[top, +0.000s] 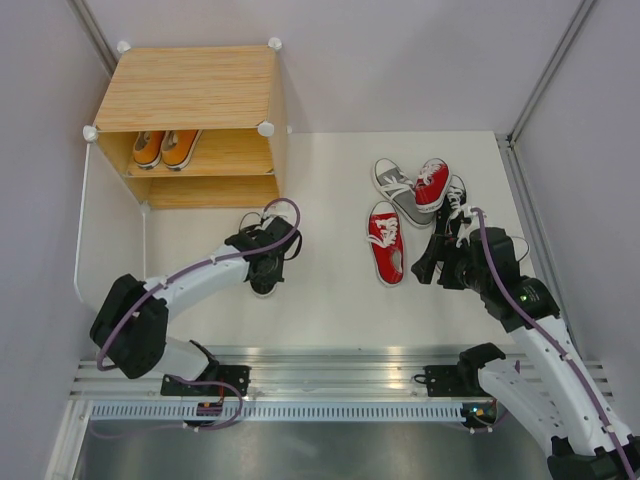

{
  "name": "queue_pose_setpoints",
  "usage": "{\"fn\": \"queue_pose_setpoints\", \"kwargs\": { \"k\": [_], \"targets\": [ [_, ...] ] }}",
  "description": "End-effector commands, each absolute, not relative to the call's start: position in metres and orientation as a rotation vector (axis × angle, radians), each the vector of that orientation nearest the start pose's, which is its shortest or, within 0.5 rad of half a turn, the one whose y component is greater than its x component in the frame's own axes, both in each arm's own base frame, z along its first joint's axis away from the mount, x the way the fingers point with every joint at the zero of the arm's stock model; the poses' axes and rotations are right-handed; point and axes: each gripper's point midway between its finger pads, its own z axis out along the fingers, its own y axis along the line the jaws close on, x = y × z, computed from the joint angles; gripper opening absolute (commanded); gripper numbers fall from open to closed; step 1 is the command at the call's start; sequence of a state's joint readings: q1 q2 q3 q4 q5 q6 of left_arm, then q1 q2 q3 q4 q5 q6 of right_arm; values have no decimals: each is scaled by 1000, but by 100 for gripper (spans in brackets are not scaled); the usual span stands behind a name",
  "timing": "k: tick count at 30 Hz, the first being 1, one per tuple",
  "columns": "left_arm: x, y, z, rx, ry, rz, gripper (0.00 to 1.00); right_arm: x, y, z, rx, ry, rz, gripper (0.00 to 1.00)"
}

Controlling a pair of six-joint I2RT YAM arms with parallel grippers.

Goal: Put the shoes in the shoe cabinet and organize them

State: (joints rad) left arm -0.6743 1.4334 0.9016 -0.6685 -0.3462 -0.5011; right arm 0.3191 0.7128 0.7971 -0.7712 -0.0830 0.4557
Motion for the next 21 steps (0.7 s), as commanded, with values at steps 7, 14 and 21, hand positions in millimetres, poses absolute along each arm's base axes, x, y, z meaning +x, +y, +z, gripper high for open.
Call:
{"fn": "queue_pose_setpoints", "kwargs": {
  "k": [7,14,21],
  "targets": [
    [250,-144,70,112,2603,105,2,206,105,187,103,2269,519,88],
    [242,-150,49,112,2663,69,10,203,102,184,113,2266,512,88],
    [238,-146,33,116,2707,103,32,204,103,186,109,2265,515,88]
  ]
}}
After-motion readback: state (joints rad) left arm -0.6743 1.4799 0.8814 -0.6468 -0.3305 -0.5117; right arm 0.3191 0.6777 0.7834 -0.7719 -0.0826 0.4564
